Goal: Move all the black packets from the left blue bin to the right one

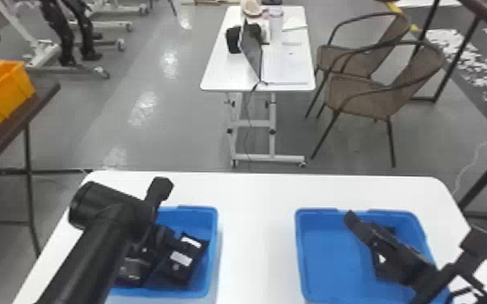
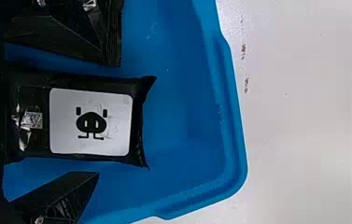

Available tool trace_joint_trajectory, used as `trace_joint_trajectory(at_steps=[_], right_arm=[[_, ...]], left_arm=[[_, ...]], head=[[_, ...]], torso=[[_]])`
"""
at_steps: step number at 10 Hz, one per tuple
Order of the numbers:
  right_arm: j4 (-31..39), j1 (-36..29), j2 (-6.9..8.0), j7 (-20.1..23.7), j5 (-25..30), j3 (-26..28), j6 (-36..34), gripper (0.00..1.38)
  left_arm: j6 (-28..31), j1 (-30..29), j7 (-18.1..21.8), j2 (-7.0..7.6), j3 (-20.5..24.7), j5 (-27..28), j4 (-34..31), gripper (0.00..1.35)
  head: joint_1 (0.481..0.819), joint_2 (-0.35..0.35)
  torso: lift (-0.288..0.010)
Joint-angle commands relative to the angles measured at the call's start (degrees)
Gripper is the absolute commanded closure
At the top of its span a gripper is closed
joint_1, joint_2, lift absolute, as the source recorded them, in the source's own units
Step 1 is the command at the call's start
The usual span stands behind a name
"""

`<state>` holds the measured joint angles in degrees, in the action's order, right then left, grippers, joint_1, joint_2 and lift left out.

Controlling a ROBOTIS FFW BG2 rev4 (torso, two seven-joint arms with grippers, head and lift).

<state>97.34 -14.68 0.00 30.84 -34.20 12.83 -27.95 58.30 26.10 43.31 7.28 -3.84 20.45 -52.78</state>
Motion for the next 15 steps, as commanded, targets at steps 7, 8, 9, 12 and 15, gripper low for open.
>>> trace_joint_trajectory(at_steps=[7,8,9,12,15], right_arm=[[-0.75,0.17,0.05,0.62,-0.69,0.00,0.00,0.11],[-0.84,0.17,0.05,0.62,-0.69,0.00,0.09,0.11],[-0.84,0.17,0.05,0.62,-0.69,0.00,0.09,0.11],[-1.01,0.17,0.05,0.71,-0.69,0.00,0.00,0.11],[-1.19,0.17,0.05,0.80,-0.87,-0.26,0.09,0.11]], left_arm=[[-8.20,3.16,-0.42,-1.57,0.41,2.48,7.87,0.30],[-8.29,3.34,-0.42,-1.65,-0.38,2.31,8.04,0.33],[-8.47,3.60,-0.33,-1.83,-0.56,1.96,8.13,0.33],[-8.82,3.95,-0.33,-2.45,1.02,1.17,8.92,0.56],[-9.52,3.87,0.46,-1.65,-0.56,0.46,8.92,0.97]], head=[[0.695,0.063],[0.695,0.060],[0.695,0.056],[0.695,0.043],[0.695,0.042]], torso=[[0.000],[0.000],[0.000],[0.000],[0.000]])
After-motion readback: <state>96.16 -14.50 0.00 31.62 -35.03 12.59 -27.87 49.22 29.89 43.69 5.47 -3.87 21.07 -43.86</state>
